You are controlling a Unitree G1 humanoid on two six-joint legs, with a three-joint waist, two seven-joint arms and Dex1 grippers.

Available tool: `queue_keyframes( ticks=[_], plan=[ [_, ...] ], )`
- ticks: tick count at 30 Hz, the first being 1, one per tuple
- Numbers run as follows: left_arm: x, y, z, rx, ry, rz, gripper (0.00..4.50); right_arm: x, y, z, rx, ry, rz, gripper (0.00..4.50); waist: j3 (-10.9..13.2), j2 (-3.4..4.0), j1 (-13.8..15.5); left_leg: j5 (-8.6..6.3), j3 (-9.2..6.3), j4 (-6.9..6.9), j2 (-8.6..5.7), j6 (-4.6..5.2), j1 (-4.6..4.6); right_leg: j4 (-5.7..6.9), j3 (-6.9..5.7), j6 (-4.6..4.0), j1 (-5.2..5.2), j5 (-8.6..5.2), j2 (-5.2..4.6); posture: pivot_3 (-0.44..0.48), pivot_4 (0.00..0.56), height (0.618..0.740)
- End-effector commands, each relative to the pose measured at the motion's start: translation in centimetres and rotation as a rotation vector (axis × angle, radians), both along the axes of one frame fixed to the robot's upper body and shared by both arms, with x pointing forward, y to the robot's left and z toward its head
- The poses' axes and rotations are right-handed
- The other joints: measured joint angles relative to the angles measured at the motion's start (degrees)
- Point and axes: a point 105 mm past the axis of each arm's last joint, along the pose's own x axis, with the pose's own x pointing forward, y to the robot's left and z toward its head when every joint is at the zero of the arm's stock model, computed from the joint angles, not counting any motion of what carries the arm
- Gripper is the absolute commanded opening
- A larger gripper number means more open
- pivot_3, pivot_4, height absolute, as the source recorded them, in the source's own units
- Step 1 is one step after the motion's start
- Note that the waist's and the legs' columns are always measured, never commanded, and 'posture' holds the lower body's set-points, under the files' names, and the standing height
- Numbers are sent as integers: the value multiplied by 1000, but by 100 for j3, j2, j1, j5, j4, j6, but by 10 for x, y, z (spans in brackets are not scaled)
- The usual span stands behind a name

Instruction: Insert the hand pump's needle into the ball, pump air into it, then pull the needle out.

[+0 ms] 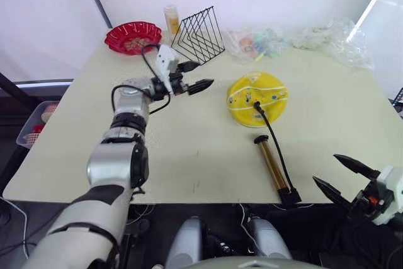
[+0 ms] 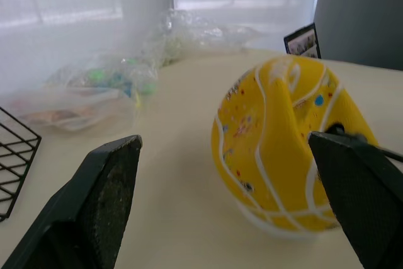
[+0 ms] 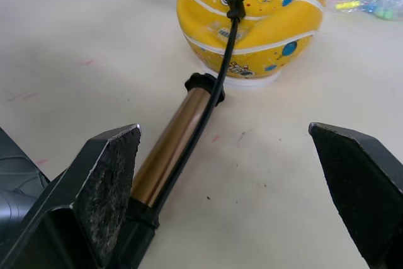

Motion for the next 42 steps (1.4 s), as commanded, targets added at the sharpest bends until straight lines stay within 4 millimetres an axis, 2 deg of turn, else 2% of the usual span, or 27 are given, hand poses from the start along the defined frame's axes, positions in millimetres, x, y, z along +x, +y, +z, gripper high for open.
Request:
queue_keyframes(
  ticks=[1, 7, 14, 18, 23, 32, 37, 42],
  plan=[
    [-19, 22, -7, 3, 10, 20, 4458, -4, -11, 5, -22, -23, -16, 4500, 2, 4, -25, 0, -3, -4, 5, 0, 9, 4, 10, -3, 0, -1, 0, 0, 150, 740],
    [-71, 51, -49, 23, 124, 125, 4458, -6, -15, 3, -32, -16, -17, 4500, 3, 3, 79, 0, -10, 2, 23, 0, 2, 8, 8, -3, -6, 0, -13, 0, 150, 740],
    [-122, 63, -78, 59, 217, 211, 4458, -11, -24, 2, -56, -9, -40, 4500, 0, 11, 178, 1, -2, 9, 31, -1, 13, 7, 7, -31, 1, -13, -25, 0, 150, 740],
    [-141, 71, -89, 87, 247, 269, 4458, -14, -31, 0, -70, 0, -66, 4500, 0, 11, 188, 0, 3, 8, 34, -1, 13, 5, 5, -33, 0, -14, -54, 0, 150, 740],
    [-153, 79, -92, 106, 266, 316, 4458, -15, -39, -3, -81, 11, -89, 4500, -2, 16, 182, 0, 10, 9, 34, -1, 14, 5, 2, -31, 0, -16, -54, 0, 150, 740],
    [-160, 80, -93, 134, 274, 322, 4458, -19, -48, -8, -96, 36, -92, 4500, -3, 19, 179, 0, 19, 8, 33, 0, 14, 1, 6, -30, -1, -16, -32, 0, 150, 740],
    [-159, 68, -92, 121, 276, 297, 4458, -21, -45, -8, -89, 42, -53, 4500, -3, 19, 183, 0, 20, 8, 35, 0, 15, 1, 7, -29, -1, -17, -31, 0, 150, 740],
    [-151, 29, -86, 139, 298, 195, 4458, -27, -35, -5, -81, 64, 26, 4500, -3, 21, 197, 0, 18, 9, 35, 0, 11, 1, 4, -27, -1, -17, -28, 0, 150, 740]
  ],
)
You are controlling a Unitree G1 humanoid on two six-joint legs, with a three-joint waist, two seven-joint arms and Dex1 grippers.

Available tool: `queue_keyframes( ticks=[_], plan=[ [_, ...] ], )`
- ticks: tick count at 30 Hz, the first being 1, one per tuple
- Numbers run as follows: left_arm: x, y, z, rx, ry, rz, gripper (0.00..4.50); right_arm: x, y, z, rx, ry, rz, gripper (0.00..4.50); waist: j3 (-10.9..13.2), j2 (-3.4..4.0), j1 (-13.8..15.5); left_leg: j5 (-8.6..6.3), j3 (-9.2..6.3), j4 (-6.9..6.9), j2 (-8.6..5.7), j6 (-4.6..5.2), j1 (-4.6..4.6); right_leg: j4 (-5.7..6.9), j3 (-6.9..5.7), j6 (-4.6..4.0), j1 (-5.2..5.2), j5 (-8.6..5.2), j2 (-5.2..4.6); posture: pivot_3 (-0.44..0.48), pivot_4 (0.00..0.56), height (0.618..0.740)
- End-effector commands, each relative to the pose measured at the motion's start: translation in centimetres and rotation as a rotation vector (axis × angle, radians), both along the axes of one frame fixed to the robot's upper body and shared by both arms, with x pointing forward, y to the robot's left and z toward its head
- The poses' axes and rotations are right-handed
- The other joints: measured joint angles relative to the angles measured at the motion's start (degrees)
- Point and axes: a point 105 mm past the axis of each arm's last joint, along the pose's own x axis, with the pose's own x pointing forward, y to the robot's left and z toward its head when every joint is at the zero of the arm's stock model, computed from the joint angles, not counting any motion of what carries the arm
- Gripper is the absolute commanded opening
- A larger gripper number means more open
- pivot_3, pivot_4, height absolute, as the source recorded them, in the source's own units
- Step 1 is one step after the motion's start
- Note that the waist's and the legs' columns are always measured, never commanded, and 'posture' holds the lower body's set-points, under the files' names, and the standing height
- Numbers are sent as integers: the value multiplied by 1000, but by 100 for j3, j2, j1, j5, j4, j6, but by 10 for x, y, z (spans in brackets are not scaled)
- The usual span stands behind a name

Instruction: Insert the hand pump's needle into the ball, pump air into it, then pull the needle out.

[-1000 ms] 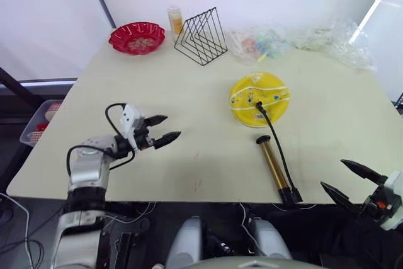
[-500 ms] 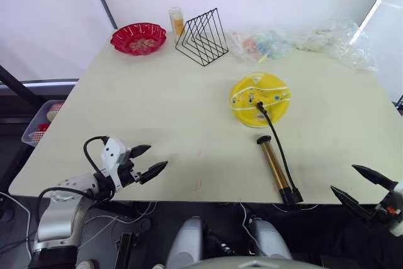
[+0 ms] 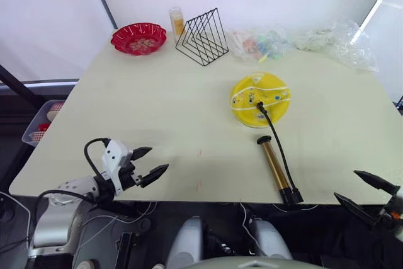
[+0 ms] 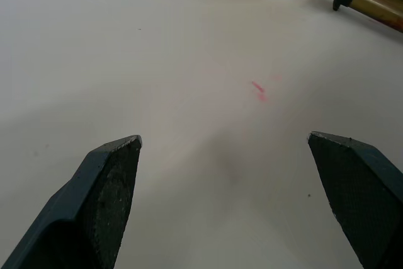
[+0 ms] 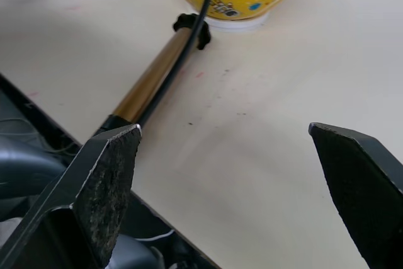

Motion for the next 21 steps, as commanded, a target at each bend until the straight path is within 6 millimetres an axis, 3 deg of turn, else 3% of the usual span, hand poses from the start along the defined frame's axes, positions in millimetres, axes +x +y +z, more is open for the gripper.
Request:
queue_keyframes(
  ticks=[1, 7, 21],
  plan=[
    [5, -30, 15, -10, -22, -79, 4458, -4, 4, 12, -14, -26, 51, 4500, 0, 0, -12, 0, 1, 0, 0, 0, 0, 0, 1, 1, 0, 0, 0, 0, 150, 740],
    [15, -67, 22, -52, 24, -125, 4458, -4, 11, 17, -12, -37, 76, 4500, -2, 4, -29, 0, 1, 0, 1, 0, 2, 0, 6, -1, 0, 1, 16, 0, 150, 740],
    [37, -161, 14, -114, 166, -183, 4458, 3, 26, 31, -6, -79, 123, 4500, -3, 4, -21, 1, -3, 5, -23, 0, -2, 1, 6, 0, 3, 3, 25, 0, 150, 740]
  ],
)
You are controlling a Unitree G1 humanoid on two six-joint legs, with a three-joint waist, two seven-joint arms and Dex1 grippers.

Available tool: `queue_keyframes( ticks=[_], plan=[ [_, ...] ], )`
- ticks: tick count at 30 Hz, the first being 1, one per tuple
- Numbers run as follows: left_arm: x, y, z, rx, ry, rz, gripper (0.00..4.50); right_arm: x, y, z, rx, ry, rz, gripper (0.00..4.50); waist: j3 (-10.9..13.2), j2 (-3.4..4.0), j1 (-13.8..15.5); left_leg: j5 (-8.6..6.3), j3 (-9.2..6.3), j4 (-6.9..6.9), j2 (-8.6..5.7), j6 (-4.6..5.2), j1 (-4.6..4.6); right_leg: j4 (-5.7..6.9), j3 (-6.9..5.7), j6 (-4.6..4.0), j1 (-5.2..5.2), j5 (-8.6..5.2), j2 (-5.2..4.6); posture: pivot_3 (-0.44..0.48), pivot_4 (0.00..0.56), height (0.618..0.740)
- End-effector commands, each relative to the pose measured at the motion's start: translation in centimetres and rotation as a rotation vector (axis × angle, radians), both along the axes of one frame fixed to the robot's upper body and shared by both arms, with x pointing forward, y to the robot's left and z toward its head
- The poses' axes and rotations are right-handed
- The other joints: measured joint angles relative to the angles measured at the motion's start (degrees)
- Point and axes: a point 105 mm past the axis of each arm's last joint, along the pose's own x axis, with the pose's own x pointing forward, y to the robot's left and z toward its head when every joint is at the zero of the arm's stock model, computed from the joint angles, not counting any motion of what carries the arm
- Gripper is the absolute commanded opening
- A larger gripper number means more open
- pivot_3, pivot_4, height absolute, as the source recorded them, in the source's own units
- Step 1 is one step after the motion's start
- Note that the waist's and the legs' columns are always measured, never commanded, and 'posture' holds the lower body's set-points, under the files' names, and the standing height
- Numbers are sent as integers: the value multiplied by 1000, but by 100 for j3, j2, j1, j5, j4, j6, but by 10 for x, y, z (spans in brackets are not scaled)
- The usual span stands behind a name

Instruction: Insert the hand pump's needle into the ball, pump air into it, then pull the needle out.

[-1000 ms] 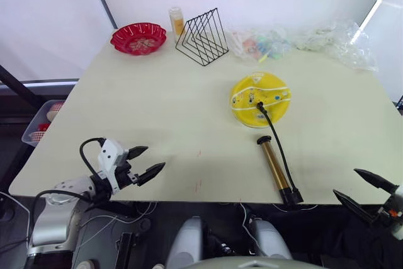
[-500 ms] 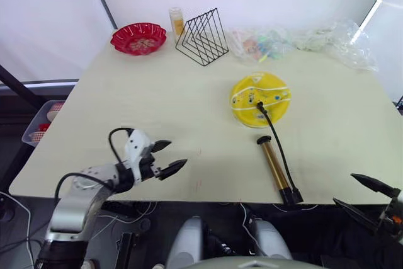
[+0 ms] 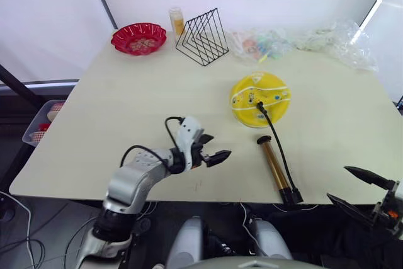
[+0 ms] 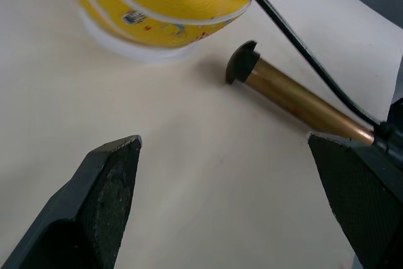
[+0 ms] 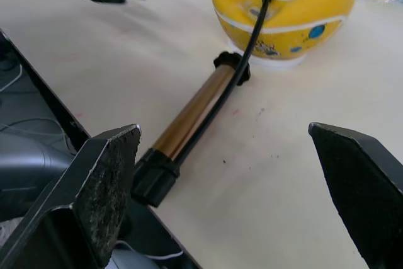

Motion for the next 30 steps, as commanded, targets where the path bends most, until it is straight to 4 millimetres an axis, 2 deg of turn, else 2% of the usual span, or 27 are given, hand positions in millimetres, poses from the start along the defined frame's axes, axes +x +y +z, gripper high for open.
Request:
queue_keyframes(
  ticks=[1, 6, 9, 13, 18, 23, 30],
  plan=[
    [1, -24, -1, 15, 3, -50, 4458, 0, 1, 8, -7, -19, 12, 4500, 0, 0, -4, 0, 1, -1, -1, 0, 0, 0, 0, -1, 0, 0, 1, 0, 150, 740],
    [7, -60, -9, -69, 138, -65, 4458, 2, 2, 5, -11, -9, 15, 4500, -1, 1, 1, 0, 4, 0, -5, 0, -2, 0, 1, -1, 0, 0, 0, 0, 150, 740],
    [12, -72, -17, -72, 207, -52, 4458, 4, 3, 1, -11, -3, 15, 4500, 0, -1, 0, 0, 6, 2, -7, 0, -4, 0, -2, 1, 1, 0, 0, 0, 150, 740],
    [7, -100, -21, -90, 312, -107, 4458, 5, 4, 1, -11, -7, 15, 4500, 0, 0, -1, 0, 9, 2, -9, 0, -6, 0, -4, 1, 0, 0, 2, 0, 150, 740],
    [4, -123, -27, -100, 397, -91, 4458, 3, 3, -1, -19, -3, 12, 4500, 0, 0, 0, 0, 8, 2, -13, 0, -10, -1, -4, 8, 0, 3, 0, 0, 150, 740],
    [3, -137, -34, -68, 419, -45, 4458, 1, 2, -2, -23, 0, 4, 4500, -1, 1, -5, 0, 7, 1, -13, 0, -9, -1, -5, 14, -1, 3, 1, 0, 150, 740],
    [17, -137, -37, -61, 436, 84, 4458, -1, 1, -2, -31, -2, -2, 4500, -11, -3, -27, 0, 6, 4, -11, 0, 5, 0, -2, 22, 5, -11, 3, 0, 150, 740]
  ],
)
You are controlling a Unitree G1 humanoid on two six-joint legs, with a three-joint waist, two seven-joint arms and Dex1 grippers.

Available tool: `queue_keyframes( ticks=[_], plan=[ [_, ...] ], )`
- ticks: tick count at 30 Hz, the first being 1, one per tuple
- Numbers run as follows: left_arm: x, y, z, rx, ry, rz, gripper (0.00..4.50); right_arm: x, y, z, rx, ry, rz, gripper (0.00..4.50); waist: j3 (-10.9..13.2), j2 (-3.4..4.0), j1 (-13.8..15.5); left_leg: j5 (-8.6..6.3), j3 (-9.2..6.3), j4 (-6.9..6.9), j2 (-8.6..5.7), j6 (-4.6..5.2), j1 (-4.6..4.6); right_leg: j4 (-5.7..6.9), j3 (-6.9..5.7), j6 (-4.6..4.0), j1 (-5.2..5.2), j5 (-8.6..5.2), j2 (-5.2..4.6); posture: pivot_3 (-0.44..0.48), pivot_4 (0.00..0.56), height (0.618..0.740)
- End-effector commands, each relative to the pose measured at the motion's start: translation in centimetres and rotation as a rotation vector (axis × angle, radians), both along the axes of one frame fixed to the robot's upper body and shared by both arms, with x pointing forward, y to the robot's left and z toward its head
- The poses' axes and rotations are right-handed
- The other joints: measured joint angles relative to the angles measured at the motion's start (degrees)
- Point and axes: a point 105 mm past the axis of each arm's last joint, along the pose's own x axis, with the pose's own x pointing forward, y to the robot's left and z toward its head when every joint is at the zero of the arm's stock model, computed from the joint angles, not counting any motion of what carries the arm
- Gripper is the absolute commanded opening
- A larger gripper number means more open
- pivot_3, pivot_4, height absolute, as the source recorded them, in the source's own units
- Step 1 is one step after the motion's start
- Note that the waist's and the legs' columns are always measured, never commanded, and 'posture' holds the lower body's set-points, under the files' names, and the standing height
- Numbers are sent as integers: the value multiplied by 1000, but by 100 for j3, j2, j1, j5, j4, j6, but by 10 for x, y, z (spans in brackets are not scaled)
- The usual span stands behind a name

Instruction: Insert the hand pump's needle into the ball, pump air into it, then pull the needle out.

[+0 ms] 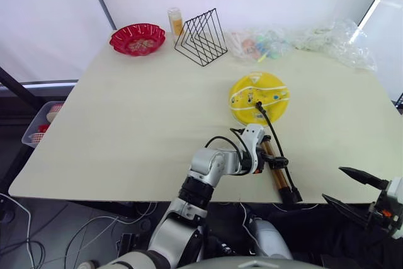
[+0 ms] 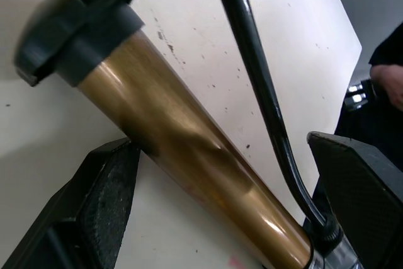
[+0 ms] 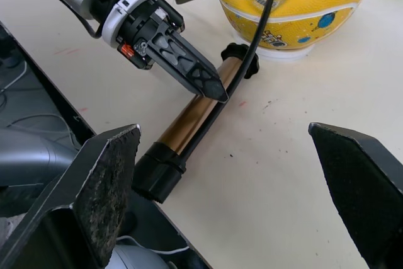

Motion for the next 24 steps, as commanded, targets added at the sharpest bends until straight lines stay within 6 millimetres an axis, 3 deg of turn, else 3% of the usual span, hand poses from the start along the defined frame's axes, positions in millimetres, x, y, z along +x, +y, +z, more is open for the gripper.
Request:
queue_keyframes(
  ticks=[1, 11, 15, 24],
  plan=[
    [8, -9, 6, 21, -17, 56, 4458, -2, -2, 7, -18, -35, -6, 4500, -3, -2, -10, 0, -1, 0, 1, 0, 2, 0, 0, 0, 3, 0, 0, 0, 150, 740],
    [8, 0, 17, -1, -10, 78, 4458, -1, -4, 5, -22, -34, -11, 4500, -15, 9, -108, 0, -7, 0, 1, 0, 13, 0, -1, 0, 17, 0, 2, 0, 150, 740],
    [7, -1, 16, 10, -16, 76, 3299, -2, -4, 4, -25, -29, -7, 4500, -18, 14, -103, 0, -12, 1, -2, 0, 9, -1, -2, 0, 16, 0, 1, 0, 150, 740],
    [8, -6, 14, 9, 2, 76, 3299, -2, -5, 3, -30, -24, -6, 4500, -18, 15, -79, 0, -10, 0, -5, -1, 3, -5, -4, -1, 15, -1, 0, 0, 150, 740]
  ],
)
